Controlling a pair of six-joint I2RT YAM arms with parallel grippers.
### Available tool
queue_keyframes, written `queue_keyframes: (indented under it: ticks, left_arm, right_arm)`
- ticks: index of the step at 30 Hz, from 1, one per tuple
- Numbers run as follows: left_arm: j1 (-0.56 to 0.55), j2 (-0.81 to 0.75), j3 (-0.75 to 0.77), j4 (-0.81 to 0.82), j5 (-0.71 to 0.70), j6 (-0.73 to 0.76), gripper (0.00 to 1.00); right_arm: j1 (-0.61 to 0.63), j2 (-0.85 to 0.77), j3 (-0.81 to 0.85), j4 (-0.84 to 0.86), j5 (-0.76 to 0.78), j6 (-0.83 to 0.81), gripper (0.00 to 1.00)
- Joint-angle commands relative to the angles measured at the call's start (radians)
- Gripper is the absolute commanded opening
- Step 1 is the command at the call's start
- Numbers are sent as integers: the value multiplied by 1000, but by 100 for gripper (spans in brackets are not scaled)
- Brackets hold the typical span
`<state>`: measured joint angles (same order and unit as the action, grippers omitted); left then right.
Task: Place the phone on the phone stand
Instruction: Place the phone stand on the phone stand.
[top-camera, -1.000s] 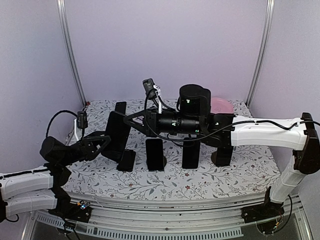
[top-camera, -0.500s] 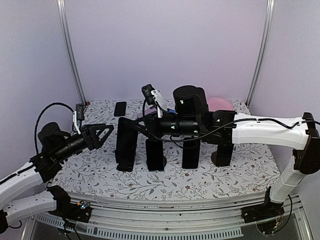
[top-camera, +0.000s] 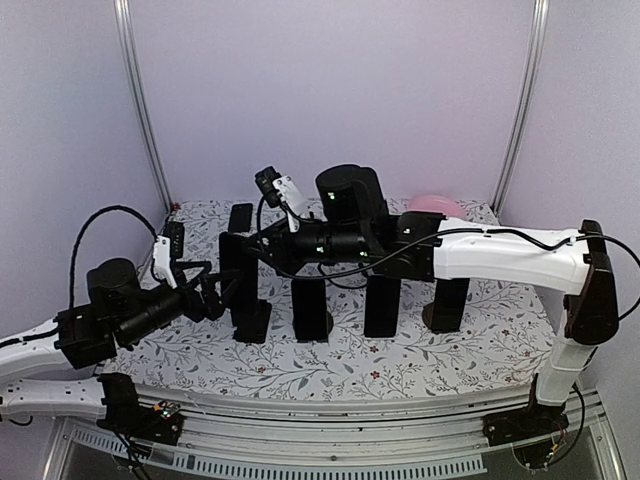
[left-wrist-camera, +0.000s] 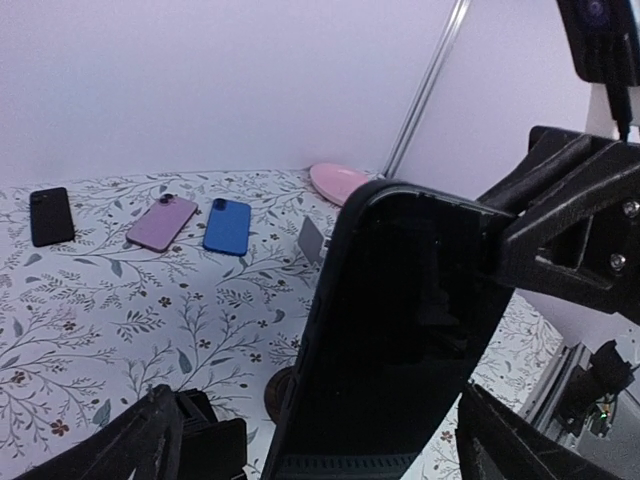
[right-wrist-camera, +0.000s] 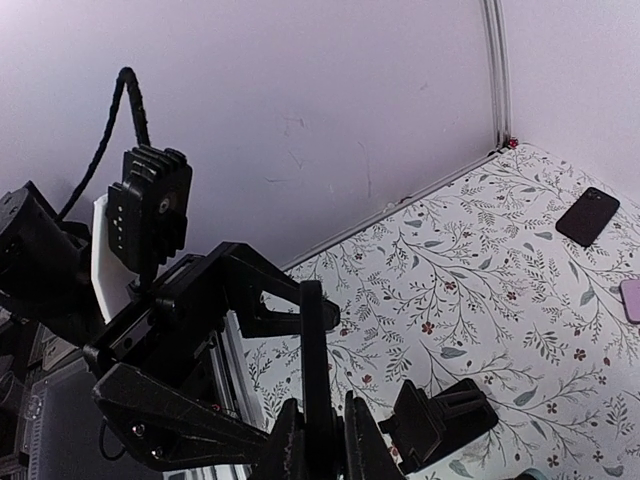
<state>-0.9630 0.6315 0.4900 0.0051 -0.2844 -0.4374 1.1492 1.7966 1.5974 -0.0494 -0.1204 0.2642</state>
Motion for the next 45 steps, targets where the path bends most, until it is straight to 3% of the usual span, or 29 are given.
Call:
queue_keyframes:
  ticks: [1,8,14,22,45]
  left_arm:
    - [-70,1,17,-72,-248,14,96]
    - [-74,-123,-22,-173,-444,-141,97]
    - [-70,-187,13,-364,-552,-259,97]
    - [-61,-227,25,-430,-561,-293,97]
    - [-57,-394,6,-555,-593,-308,97]
  right_arm:
    - [-4,47,84,30,-41,-62,2]
    - [-19,112,101,64,-88,-151,2]
    - [-30,166,71,148,-137,-214,2]
    - [-50,240,41,236,-185,-330,1]
    - [-118,371,4,354,-352,-341,1]
